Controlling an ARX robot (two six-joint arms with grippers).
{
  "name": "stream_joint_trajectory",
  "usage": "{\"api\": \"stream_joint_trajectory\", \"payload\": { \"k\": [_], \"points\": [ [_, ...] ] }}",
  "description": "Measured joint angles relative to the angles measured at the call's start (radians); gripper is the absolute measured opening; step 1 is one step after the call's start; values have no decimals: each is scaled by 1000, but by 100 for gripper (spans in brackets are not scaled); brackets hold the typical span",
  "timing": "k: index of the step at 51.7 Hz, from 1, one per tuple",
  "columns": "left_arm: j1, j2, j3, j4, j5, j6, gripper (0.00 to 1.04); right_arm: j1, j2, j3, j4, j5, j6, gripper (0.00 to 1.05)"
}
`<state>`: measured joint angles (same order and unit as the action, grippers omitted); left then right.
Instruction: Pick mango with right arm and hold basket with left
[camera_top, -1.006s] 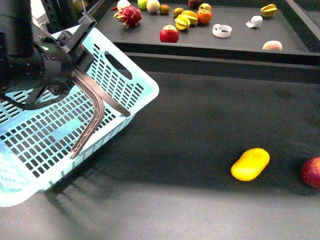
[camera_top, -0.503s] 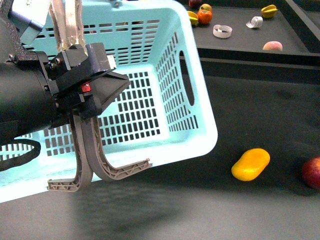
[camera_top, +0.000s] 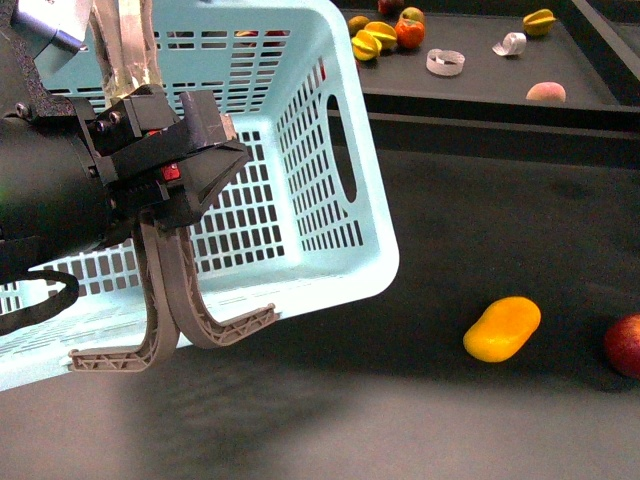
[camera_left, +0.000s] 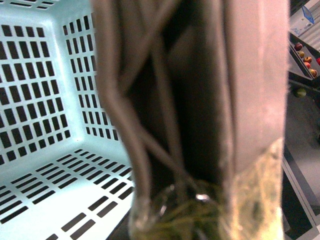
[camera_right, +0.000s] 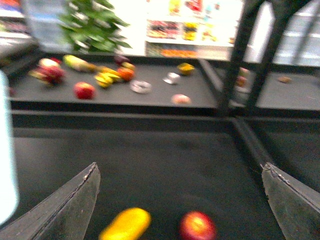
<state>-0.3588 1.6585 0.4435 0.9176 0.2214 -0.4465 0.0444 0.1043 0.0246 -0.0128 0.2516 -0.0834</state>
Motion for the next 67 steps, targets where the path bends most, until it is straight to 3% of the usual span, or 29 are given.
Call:
{"api": "stream_joint_trajectory", "payload": {
  "k": [2,4,13,22,28,30,40,67],
  "points": [
    [0,0,0,-1,8,-2,16,-31,100,0,57,68,-56,96],
    [-1,0,0,-1,11,0,16,-84,204,0,124,58,-104,96],
    [-4,0,0,-1,21,1,16,-286,798,29,562,-163,-272,96],
    [-3,0,0,-1,12,0,16,-328,1261,128,782,-272,-456,96],
    [-2,0,0,-1,6,2,16,-342,1530,224,786,-312,-612,96],
    [-2,0,0,-1,7,2,16,-346,1645,278,750,-331,-706,96],
    [-3,0,0,-1,14,1,16,-330,1878,443,620,-369,-913,96],
    [-3,0,0,-1,13,1,16,-171,2290,967,306,-411,-1106,96]
  ]
}}
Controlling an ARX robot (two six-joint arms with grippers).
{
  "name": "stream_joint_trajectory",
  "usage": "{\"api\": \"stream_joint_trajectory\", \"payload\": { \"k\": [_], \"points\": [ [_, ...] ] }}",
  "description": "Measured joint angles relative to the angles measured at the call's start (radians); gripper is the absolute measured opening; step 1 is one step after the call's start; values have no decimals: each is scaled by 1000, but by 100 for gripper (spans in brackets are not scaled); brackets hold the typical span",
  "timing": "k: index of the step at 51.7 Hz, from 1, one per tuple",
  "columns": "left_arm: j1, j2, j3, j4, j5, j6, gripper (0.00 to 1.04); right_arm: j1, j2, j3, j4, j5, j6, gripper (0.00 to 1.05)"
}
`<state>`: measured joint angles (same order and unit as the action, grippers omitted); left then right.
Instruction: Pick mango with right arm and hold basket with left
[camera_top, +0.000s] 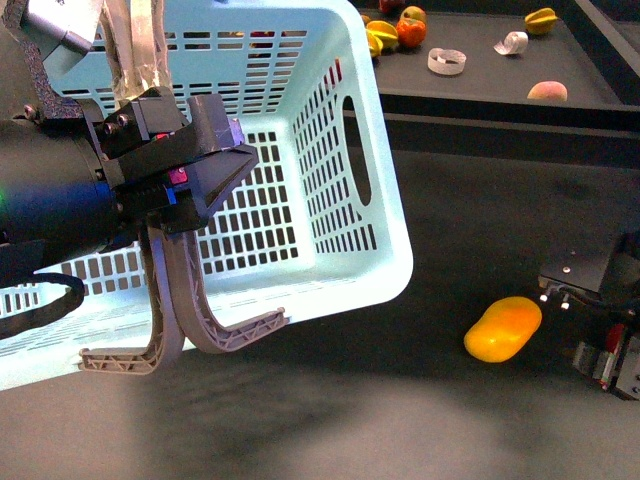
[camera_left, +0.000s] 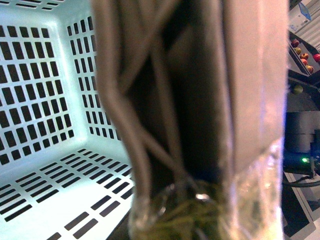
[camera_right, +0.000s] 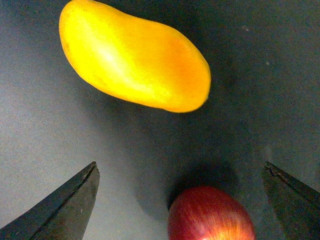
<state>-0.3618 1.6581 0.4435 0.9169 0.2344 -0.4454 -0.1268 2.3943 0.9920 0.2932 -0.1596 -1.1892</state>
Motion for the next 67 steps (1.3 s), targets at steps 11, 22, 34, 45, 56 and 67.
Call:
{"api": "stream_joint_trajectory", "payload": {
  "k": [11,22,34,45,56,67],
  "points": [
    [0,0,0,0,3,0,16,50,113,129,-70,-23,-29,96],
    [0,0,0,0,3,0,16,89,185,215,-100,-26,-34,96],
    [0,0,0,0,1,0,16,118,273,323,-132,-28,-16,96],
    [0,0,0,0,1,0,16,122,315,361,-164,-26,13,96],
    [0,0,0,0,1,0,16,117,327,369,-171,-13,48,87],
    [0,0,0,0,2,0,16,103,320,349,-148,-19,85,65]
  ]
}}
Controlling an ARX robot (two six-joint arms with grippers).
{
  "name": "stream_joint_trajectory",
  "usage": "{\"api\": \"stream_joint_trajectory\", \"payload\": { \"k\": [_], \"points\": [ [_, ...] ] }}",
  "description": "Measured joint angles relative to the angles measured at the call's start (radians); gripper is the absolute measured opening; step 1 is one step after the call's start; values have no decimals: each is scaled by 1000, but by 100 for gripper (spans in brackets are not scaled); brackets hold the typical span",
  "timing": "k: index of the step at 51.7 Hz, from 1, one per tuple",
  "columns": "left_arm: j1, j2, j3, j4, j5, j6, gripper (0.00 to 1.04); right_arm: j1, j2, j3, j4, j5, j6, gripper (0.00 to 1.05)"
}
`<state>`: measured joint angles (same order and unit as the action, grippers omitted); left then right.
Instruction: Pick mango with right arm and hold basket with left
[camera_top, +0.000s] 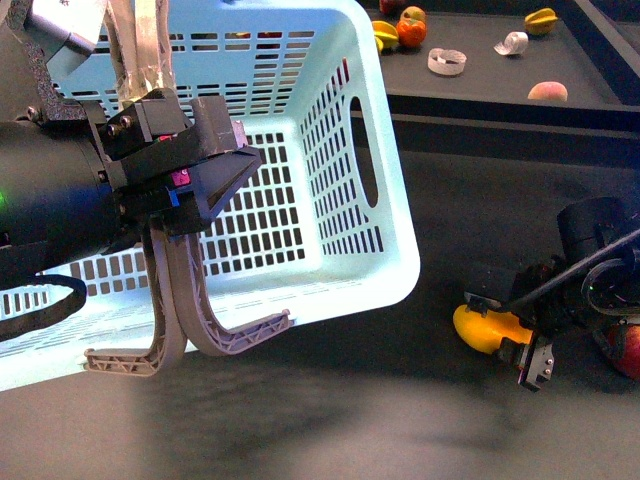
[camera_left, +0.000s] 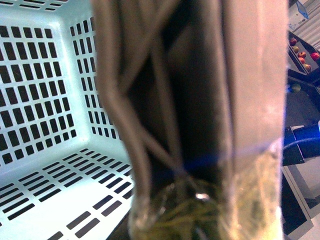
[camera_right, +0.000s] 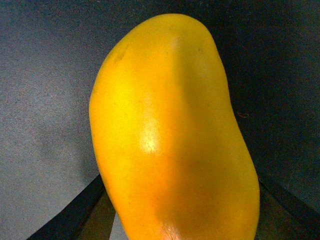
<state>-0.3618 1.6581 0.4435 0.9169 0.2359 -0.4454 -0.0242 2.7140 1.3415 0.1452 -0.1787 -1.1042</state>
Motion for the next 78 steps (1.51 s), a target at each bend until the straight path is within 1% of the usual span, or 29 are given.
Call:
{"api": "stream_joint_trajectory", "payload": {
  "k": [11,17,23,30,35,45,48,53,58,61,67,74,78],
  "points": [
    [0,0,0,0,-1,0,16,-4,-84,-110,85,-53,86,63],
    [0,0,0,0,-1,0,16,-5,-184,-201,173,-100,169,62],
    [0,0,0,0,0,0,16,-5,-304,-294,281,-145,274,62],
    [0,0,0,0,0,0,16,9,-546,-460,443,-195,481,62],
    [0,0,0,0,0,0,16,32,-711,-553,477,-211,594,62],
    [0,0,0,0,-1,0,16,115,-943,-628,468,-216,738,62],
    [0,0,0,0,-2,0,16,172,-1021,-626,449,-214,796,62],
    [0,0,0,0,-1,0,16,235,-1058,-611,433,-205,832,62],
    [0,0,0,0,0,0,16,290,-1059,-593,425,-196,856,62],
    [0,0,0,0,0,0,16,336,-1043,-574,420,-174,867,62],
    [0,0,0,0,0,0,16,399,-990,-530,419,-141,881,62],
    [0,0,0,0,0,1,16,449,-918,-481,420,-106,890,62],
    [0,0,0,0,0,0,16,474,-864,-451,433,-68,893,63]
  ]
}}
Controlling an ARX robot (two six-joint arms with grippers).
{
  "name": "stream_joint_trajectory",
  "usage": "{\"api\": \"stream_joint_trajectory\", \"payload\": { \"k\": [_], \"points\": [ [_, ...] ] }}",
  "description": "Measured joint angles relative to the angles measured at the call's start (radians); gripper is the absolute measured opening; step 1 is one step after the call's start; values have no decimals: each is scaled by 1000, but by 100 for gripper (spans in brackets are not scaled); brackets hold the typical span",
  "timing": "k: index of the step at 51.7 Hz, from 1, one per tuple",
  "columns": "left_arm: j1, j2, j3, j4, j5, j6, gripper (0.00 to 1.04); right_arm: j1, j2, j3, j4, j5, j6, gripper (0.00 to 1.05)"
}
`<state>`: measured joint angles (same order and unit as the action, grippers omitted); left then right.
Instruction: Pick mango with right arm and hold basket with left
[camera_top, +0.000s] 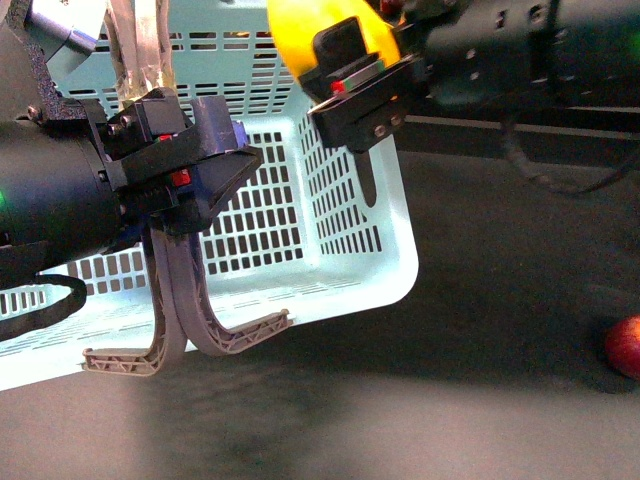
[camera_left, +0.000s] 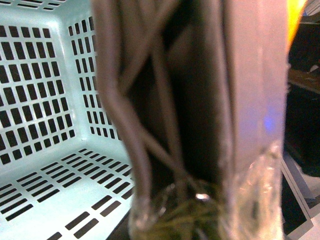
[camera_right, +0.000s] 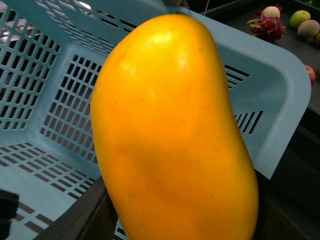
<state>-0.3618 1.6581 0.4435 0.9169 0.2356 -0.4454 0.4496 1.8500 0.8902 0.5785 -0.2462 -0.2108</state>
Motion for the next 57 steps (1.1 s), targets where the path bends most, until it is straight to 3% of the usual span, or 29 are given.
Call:
{"api": "stream_joint_trajectory", "payload": {
  "k": [13,24,32,40,50,57],
  "points": [
    [0,0,0,0,0,0,16,-2,-11,-7,93,124,56,98],
    [-1,0,-1,-5,0,-13,16,-71,-296,-185,116,293,87,96],
    [1,0,-1,-5,-7,-5,16,-130,-671,-370,-4,462,112,96],
    [1,0,-1,-5,-5,-4,16,-106,-954,-487,-141,610,149,96],
    [1,0,-1,-5,4,-4,16,-32,-1192,-554,-322,894,209,96],
    [1,0,-1,-5,3,-3,16,-22,-1216,-557,-328,910,217,96]
  ]
}}
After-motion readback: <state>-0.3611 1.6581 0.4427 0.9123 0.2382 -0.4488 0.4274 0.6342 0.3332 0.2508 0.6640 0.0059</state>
